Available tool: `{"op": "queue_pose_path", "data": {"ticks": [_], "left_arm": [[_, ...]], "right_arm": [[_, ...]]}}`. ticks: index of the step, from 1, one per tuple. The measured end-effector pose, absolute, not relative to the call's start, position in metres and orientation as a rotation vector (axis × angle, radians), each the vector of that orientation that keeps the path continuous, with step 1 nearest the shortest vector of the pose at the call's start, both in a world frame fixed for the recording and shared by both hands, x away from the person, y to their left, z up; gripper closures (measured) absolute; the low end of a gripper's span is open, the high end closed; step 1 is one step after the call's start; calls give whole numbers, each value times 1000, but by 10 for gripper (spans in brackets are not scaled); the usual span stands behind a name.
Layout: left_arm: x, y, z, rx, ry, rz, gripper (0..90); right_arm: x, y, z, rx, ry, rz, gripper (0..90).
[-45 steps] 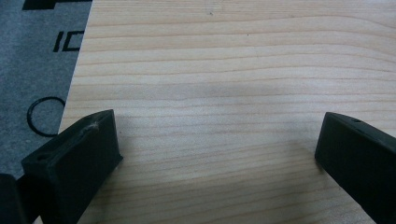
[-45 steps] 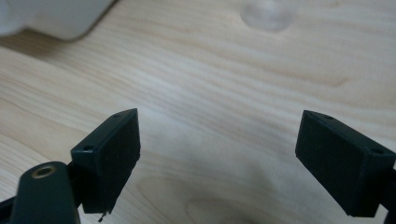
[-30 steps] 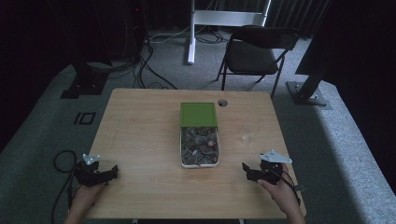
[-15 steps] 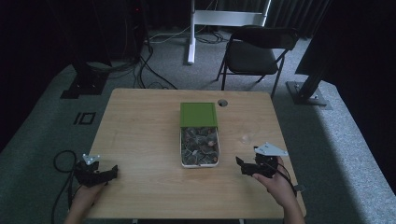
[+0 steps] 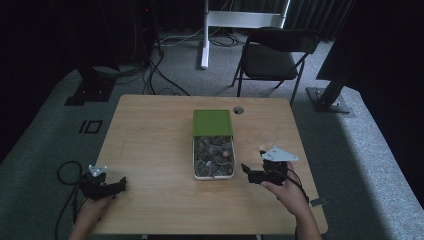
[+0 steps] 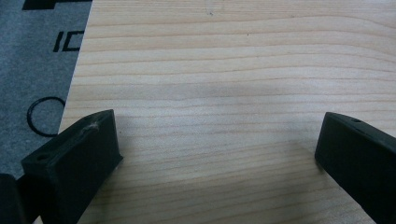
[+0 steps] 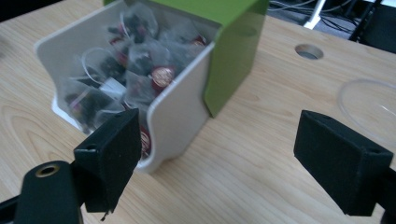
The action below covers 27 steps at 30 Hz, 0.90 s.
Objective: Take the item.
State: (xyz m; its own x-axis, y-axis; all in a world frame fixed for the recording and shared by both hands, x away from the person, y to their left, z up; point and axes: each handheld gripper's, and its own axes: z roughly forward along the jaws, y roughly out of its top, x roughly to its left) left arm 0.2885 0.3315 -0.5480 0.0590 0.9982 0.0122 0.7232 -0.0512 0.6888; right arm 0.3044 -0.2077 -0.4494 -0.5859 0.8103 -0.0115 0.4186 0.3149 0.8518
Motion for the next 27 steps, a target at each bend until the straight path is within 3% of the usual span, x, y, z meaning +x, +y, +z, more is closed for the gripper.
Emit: {"op": "queue_pose_path", "data": {"ticks": [27], "left_arm": [[289, 332, -548, 1829, 1715, 698, 2]], "right_arm": [[309, -136, -443, 870, 2292, 1297, 180]]}}
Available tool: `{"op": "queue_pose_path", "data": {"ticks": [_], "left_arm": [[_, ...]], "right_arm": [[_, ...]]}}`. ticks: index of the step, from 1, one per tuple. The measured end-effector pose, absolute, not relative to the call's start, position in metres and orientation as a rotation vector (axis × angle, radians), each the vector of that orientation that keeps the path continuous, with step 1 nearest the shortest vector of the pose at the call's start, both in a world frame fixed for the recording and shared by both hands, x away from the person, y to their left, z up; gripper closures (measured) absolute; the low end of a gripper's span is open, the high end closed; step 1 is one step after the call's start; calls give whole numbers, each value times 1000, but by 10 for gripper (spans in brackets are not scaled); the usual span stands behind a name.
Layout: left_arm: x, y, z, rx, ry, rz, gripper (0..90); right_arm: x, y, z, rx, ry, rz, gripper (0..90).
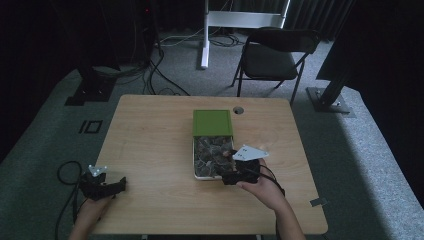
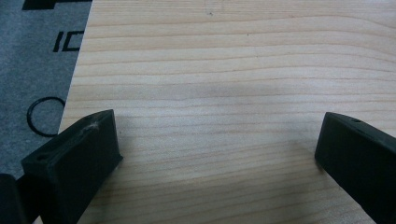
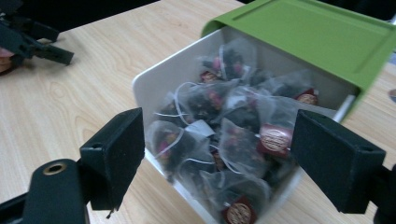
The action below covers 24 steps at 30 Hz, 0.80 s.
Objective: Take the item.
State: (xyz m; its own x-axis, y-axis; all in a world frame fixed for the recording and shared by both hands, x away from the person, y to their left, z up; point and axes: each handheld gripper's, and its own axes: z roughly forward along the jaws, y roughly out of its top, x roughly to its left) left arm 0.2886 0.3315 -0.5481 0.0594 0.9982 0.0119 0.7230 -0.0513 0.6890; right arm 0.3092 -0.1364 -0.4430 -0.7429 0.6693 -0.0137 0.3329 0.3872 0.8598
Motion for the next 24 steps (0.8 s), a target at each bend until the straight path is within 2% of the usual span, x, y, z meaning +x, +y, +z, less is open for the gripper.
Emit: {"op": "queue_pose_path", "data": {"ticks": [17, 20, 24], "left_arm": [[289, 332, -548, 1830, 1714, 698, 3], [288, 332, -548, 1829, 1714, 698, 2], [288, 332, -548, 1830, 1713, 698, 3]], "right_arm": [[309, -106, -464, 807, 2395, 1301, 217], [311, -102, -470, 800, 2407, 1296, 243], [312, -98, -476, 803, 2411, 1292, 333]]}}
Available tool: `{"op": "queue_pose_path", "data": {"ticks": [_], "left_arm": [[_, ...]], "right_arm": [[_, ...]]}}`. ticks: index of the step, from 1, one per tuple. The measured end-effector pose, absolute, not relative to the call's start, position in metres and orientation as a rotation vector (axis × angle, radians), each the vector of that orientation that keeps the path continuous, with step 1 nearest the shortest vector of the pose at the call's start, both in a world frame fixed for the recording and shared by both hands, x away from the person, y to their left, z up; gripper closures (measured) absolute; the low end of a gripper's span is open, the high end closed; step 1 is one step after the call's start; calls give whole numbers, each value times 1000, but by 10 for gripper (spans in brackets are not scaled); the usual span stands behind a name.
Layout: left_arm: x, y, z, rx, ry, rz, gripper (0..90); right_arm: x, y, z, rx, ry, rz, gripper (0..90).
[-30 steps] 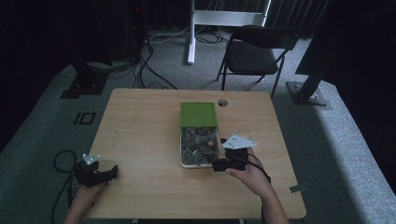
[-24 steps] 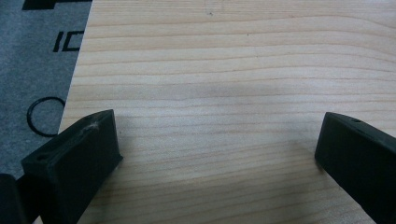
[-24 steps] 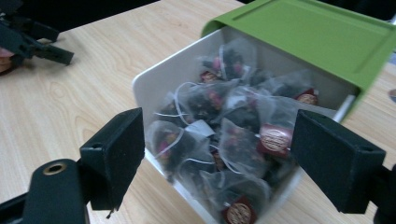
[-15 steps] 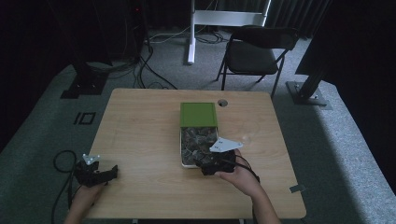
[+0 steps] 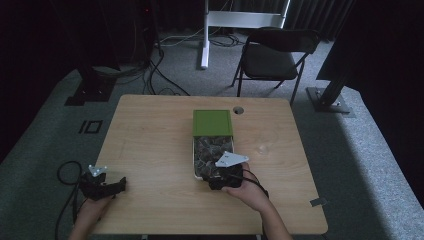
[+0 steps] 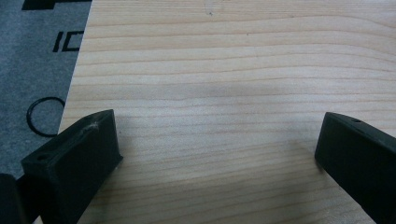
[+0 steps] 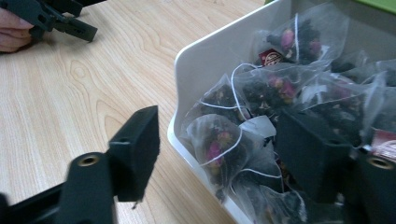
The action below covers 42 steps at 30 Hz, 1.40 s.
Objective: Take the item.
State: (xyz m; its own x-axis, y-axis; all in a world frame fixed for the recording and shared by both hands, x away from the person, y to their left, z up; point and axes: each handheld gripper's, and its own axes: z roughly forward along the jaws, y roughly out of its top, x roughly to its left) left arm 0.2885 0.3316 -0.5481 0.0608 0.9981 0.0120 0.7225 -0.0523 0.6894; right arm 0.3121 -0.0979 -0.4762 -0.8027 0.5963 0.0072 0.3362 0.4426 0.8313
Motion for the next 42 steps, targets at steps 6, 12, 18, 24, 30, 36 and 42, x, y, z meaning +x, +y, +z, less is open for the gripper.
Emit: {"op": "queue_pose_path", "data": {"ticks": [6, 12, 18, 24, 30, 36, 42], "left_arm": [[288, 332, -548, 1831, 1713, 698, 3], [288, 332, -548, 1831, 1712, 697, 3], [288, 332, -548, 1831, 1711, 698, 3], [288, 332, -548, 1831, 1711, 698, 3], [288, 332, -548, 1831, 1712, 697, 3], [288, 332, -548, 1831, 1712, 698, 3], [288, 332, -548, 1831, 1712, 698, 3]], "right_arm": [[314, -94, -484, 822, 2436, 1270, 388], [317, -92, -492, 853, 2469, 1258, 473], [321, -92, -497, 872, 2485, 1232, 564], [324, -95, -497, 877, 2499, 1252, 705], [322, -95, -492, 860, 2507, 1223, 743], [319, -99, -485, 840, 2499, 1237, 745], [318, -107, -476, 844, 2472, 1259, 747]]}}
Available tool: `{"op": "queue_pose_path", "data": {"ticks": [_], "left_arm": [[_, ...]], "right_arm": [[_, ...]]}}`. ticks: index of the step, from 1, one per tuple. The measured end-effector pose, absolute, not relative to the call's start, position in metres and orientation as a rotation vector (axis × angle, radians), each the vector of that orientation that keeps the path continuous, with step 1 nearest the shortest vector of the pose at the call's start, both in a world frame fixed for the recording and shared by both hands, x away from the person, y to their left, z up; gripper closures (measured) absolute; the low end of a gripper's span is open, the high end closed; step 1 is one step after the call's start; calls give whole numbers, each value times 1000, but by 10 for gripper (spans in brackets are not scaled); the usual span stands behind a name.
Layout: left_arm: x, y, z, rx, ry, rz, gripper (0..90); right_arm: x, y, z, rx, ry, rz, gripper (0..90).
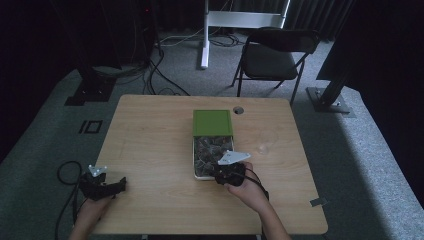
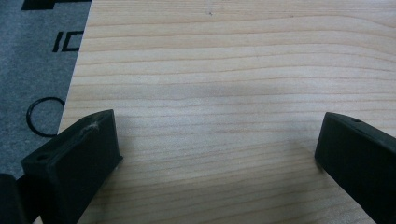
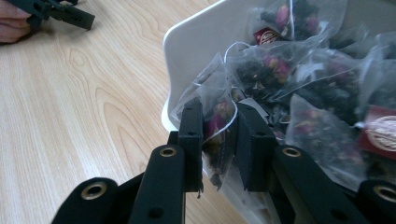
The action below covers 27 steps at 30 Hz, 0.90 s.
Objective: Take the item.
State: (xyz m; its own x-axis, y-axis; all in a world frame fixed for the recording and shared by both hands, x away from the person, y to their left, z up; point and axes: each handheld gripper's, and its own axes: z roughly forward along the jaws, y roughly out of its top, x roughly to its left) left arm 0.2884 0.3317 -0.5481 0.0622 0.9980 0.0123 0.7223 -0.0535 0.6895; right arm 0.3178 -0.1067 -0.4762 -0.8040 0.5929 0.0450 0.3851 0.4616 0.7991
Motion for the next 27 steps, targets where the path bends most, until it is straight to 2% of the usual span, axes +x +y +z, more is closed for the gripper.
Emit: {"op": "queue_pose_path", "data": {"ticks": [27], "left_arm": [[288, 332, -548, 1831, 1712, 697, 3]], "right_arm": [[325, -147, -432, 913, 2297, 1380, 750]]}}
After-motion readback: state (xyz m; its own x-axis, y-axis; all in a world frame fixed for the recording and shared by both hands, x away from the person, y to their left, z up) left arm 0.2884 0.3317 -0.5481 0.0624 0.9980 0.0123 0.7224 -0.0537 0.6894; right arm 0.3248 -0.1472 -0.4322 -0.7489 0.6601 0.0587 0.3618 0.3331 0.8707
